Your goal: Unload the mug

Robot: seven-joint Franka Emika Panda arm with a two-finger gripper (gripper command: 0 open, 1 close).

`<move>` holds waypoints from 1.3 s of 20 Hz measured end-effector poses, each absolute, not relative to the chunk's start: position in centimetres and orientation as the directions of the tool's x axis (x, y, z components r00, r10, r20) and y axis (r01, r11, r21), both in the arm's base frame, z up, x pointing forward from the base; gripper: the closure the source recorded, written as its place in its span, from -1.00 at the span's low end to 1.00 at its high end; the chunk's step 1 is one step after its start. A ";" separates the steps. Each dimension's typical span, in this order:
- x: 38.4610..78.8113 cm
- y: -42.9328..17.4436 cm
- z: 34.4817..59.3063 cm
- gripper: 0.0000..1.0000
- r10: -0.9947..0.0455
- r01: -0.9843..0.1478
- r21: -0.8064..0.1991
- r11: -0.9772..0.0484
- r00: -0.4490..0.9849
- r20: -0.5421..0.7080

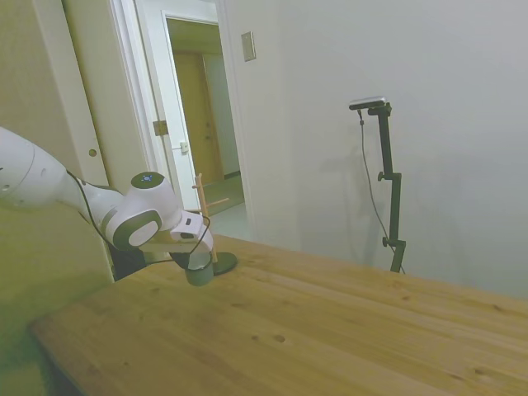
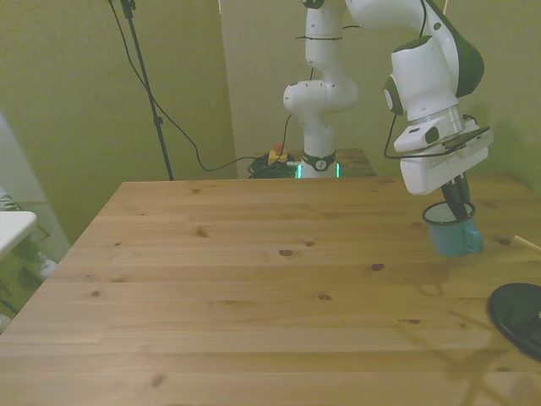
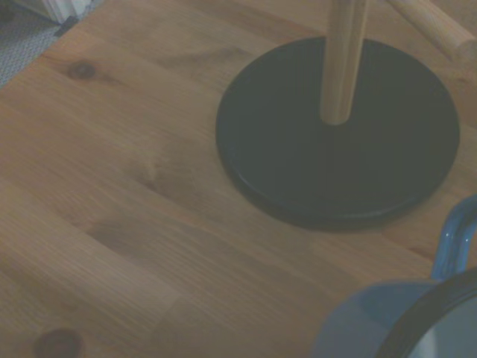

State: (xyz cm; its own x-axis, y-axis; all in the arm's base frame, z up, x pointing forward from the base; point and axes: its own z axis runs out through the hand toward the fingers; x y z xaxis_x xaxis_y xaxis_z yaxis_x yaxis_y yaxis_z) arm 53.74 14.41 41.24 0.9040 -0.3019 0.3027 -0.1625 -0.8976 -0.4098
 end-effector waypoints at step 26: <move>53.5 7.0 40.5 1.00 -0.329 -0.256 -0.253 -0.933 0.892 0.309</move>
